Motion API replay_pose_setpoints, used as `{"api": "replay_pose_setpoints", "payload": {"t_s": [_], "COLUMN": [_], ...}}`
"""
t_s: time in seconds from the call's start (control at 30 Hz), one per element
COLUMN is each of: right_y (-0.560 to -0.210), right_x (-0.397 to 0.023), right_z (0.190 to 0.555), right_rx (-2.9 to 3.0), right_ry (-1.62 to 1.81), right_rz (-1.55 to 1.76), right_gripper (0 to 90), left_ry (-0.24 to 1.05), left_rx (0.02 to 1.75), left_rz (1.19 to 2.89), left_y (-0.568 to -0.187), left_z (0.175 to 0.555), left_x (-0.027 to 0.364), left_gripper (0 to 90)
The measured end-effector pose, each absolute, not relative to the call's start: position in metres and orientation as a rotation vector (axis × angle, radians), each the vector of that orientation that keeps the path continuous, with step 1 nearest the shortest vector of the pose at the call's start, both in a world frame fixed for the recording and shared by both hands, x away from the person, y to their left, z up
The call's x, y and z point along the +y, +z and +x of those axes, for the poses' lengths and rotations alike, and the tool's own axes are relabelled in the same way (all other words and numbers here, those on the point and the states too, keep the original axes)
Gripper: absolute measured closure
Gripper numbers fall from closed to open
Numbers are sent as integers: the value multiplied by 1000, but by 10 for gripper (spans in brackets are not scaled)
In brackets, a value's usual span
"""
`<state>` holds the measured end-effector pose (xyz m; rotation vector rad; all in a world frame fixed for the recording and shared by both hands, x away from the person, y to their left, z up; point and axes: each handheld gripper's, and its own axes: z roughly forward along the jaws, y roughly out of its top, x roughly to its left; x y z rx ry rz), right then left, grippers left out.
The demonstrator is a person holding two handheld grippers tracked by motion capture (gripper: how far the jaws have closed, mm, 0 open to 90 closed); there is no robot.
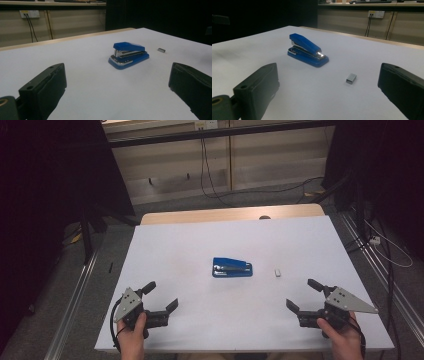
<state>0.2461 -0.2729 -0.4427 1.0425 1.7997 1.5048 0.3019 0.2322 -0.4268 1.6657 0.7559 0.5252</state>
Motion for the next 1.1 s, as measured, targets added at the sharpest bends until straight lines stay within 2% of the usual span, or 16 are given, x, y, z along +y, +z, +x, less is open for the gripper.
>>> {"api": "replay_pose_setpoints", "payload": {"t_s": [1.1], "right_y": [-442], "right_x": [-270], "right_z": [245], "right_rx": [1859], "right_ry": [1457], "right_rz": [1015], "right_gripper": [34], "left_ry": [485], "left_rx": [719], "left_rz": [1661], "left_y": [-423], "left_z": [316], "left_x": [216], "left_gripper": [16]}}
